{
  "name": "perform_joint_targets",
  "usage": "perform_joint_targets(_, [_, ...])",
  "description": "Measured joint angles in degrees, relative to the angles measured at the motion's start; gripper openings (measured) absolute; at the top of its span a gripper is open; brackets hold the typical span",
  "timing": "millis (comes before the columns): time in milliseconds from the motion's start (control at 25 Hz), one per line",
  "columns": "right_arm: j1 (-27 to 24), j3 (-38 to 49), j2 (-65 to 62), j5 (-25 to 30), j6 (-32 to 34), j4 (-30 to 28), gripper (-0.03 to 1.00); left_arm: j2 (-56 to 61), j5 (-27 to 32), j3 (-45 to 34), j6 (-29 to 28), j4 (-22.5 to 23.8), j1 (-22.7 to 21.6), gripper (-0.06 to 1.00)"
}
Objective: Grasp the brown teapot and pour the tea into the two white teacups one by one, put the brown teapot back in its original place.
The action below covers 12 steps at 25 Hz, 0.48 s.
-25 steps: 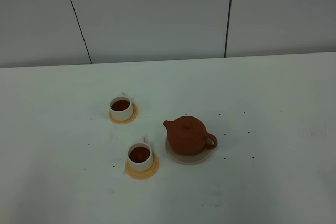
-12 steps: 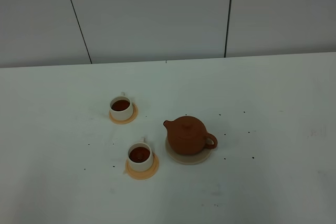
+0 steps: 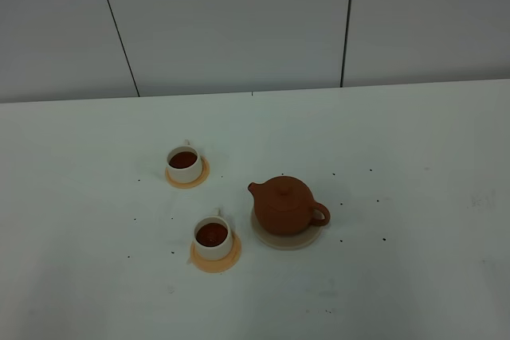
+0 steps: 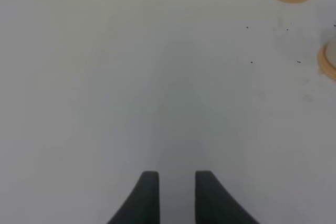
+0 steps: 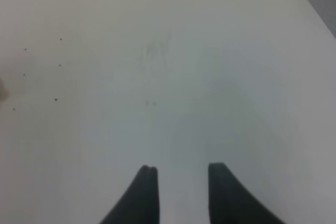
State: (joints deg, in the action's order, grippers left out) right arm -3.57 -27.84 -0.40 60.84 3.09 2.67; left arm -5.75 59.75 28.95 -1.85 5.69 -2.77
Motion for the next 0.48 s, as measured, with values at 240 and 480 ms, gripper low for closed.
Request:
perform_joint_targets(240, [0.00,0.00,0.00,0.00,0.00,0.00,0.23,0.00,0.00,0.00,0.00,0.00,0.00,0.24])
perform_joint_targets(480, [0.00,0.00,0.00,0.00,0.00,-0.05,0.24,0.00,0.00,0.00,0.00,0.00,0.00,0.24])
